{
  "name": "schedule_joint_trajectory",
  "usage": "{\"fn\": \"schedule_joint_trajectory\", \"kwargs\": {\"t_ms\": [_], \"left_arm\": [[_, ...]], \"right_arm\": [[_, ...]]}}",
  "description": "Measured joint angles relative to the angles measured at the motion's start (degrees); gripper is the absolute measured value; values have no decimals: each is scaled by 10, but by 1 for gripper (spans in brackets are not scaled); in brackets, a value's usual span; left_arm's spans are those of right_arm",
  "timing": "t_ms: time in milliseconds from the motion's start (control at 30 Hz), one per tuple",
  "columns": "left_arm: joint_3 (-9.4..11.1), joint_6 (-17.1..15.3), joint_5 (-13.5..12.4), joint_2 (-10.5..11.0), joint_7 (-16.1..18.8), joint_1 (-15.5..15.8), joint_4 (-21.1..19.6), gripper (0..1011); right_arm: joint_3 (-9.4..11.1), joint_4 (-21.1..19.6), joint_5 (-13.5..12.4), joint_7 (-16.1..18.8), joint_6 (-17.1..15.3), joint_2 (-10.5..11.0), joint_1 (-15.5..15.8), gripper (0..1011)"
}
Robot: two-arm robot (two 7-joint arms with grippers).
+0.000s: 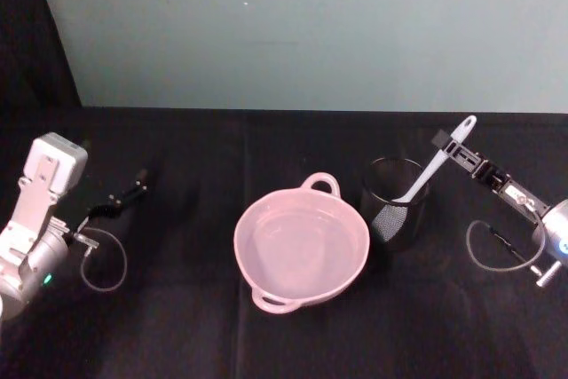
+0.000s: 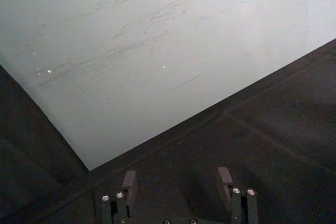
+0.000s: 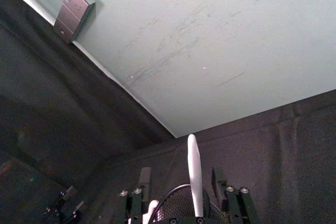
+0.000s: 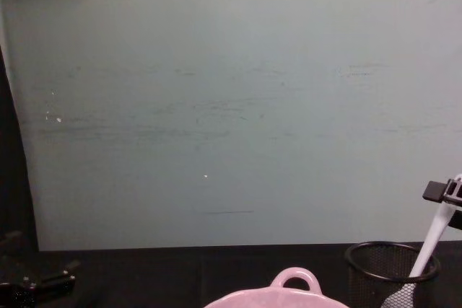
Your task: Use the one hand to pick up the spoon and stir the clear water in the bowl.
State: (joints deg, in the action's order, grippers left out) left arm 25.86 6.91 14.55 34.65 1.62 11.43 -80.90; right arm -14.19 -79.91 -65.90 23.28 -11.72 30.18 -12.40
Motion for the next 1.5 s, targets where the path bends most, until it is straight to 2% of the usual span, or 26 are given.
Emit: {"fn": "schedule_joint_trajectory", "kwargs": {"t_ms": [67, 100, 133, 200, 267, 300, 467, 700, 1067, 1333, 1433, 1500], "left_arm": [[0, 0, 0, 0, 0, 0, 0, 1005], [0, 0, 0, 0, 0, 0, 0, 1005], [0, 0, 0, 0, 0, 0, 0, 1005], [0, 0, 0, 0, 0, 0, 0, 1005], [0, 0, 0, 0, 0, 0, 0, 1005], [0, 0, 0, 0, 0, 0, 0, 1005], [0, 0, 0, 0, 0, 0, 0, 1005], [0, 0, 0, 0, 0, 0, 0, 1005], [0, 0, 0, 0, 0, 0, 0, 1005], [0, 0, 0, 0, 0, 0, 0, 1005], [0, 0, 0, 0, 0, 0, 0, 1005], [0, 0, 0, 0, 0, 0, 0, 1005]], "right_arm": [[0, 0, 0, 0, 0, 0, 0, 707], [0, 0, 0, 0, 0, 0, 0, 653], [0, 0, 0, 0, 0, 0, 0, 653], [0, 0, 0, 0, 0, 0, 0, 551], [0, 0, 0, 0, -1, 0, 0, 488], [0, 0, 0, 0, -1, 0, 0, 488], [1, 0, -1, -1, -1, 0, 0, 303], [1, 0, 0, -1, -1, 0, 0, 129], [1, 0, 0, -1, -1, 0, 0, 125], [-11, -68, 43, -29, 28, 50, 10, 124], [-12, -92, 56, -38, 28, 67, 10, 124], [-15, -119, 73, -47, 22, 88, 7, 124]]}}
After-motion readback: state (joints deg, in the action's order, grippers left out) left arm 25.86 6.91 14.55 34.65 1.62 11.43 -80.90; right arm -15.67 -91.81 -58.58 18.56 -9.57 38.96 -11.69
